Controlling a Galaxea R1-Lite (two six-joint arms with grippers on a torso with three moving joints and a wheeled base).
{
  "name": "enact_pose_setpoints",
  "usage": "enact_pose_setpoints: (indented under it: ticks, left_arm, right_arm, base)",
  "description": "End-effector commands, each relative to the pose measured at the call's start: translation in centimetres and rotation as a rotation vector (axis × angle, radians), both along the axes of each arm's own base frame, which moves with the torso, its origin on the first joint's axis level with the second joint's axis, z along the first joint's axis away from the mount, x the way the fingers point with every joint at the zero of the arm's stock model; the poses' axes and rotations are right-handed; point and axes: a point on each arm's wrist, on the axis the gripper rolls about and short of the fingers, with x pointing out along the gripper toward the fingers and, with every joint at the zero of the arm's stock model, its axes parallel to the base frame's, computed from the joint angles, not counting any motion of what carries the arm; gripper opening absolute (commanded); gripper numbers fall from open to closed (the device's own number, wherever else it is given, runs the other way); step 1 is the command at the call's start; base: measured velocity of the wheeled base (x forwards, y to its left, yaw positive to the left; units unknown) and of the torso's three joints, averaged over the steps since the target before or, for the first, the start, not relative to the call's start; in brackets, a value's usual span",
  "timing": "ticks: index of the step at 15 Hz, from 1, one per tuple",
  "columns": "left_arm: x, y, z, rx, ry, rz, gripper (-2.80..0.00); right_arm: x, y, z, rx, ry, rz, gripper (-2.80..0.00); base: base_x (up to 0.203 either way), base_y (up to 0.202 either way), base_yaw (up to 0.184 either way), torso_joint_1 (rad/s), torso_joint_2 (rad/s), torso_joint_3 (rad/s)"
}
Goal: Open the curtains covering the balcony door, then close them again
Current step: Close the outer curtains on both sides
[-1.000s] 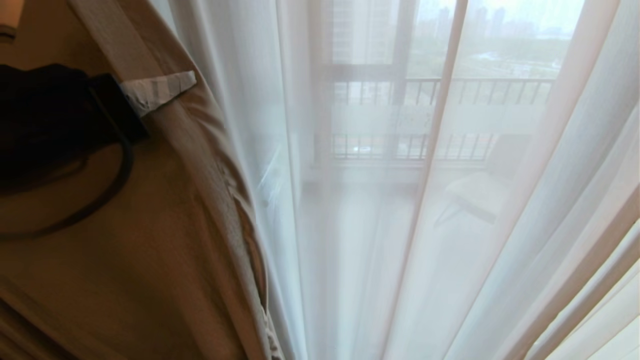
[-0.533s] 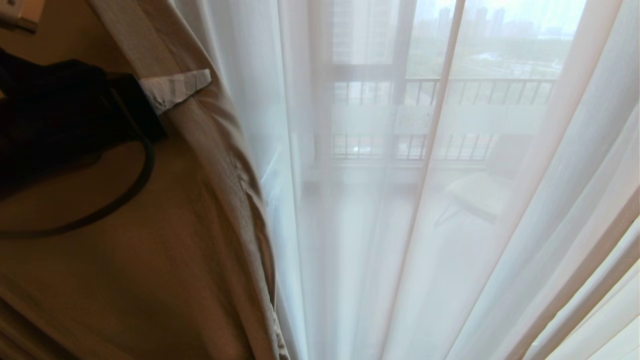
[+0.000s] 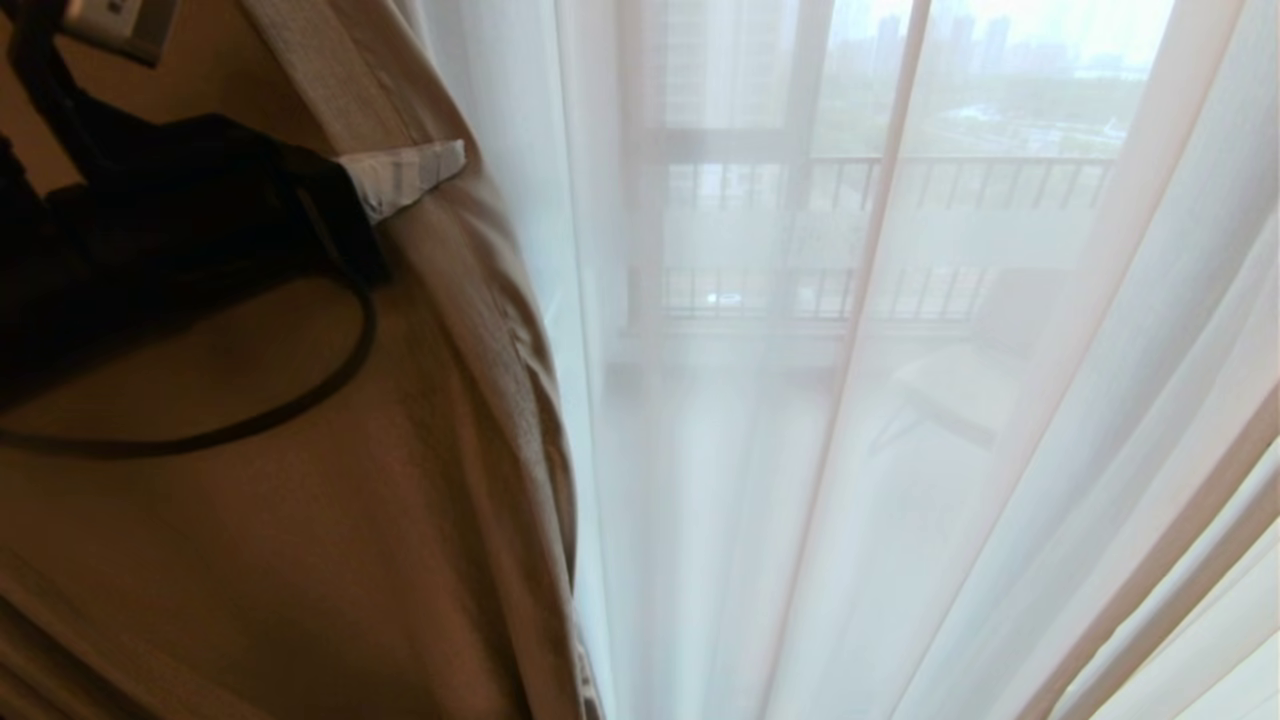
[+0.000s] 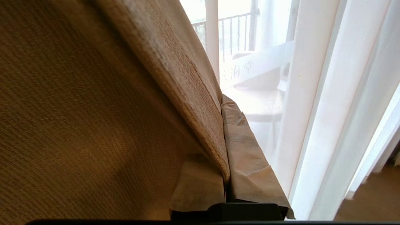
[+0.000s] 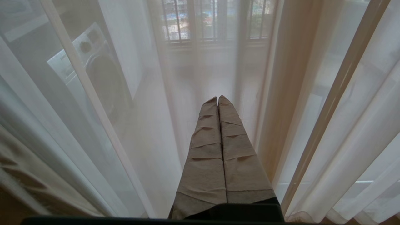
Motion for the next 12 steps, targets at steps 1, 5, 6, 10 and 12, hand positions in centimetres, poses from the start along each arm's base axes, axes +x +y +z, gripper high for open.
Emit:
enact_pose_setpoints:
  ticks: [1, 5, 6, 10, 12]
  left_arm:
    - [0.8, -0.4, -0.4, 0.032, -0.006, 0.011, -2.8]
    - [1.5, -0.8, -0.3, 0.07, -0.034, 0.016, -2.8]
    - [1.8, -1.0, -0.4, 0.076, -0.035, 0.015, -2.8]
    - [2.4, -2.0, -0.2, 0.085, -0.048, -0.009, -2.8]
    - [2.5, -2.7, -0.2, 0.088, -0.053, -0.028, -2.8]
  right_arm:
    - [0.0, 0.0, 0.0, 0.001, 0.0, 0.0, -2.8]
    - [0.0, 0.0, 0.0, 0.001, 0.0, 0.0, -2.8]
    - [0.0, 0.0, 0.0, 0.001, 0.0, 0.0, -2.8]
    - [0.0, 0.0, 0.0, 0.001, 0.0, 0.0, -2.8]
    - [0.0, 0.0, 0.0, 0.001, 0.0, 0.0, -2.8]
  base:
    - [0.0, 0.0, 0.0, 0.0, 0.0, 0.0]
    - [0.0, 0.0, 0.0, 0.0, 0.0, 0.0]
    - [0.0, 0.0, 0.0, 0.0, 0.0, 0.0]
    - [0.0, 0.0, 0.0, 0.0, 0.0, 0.0]
    - [0.0, 0.0, 0.0, 0.0, 0.0, 0.0]
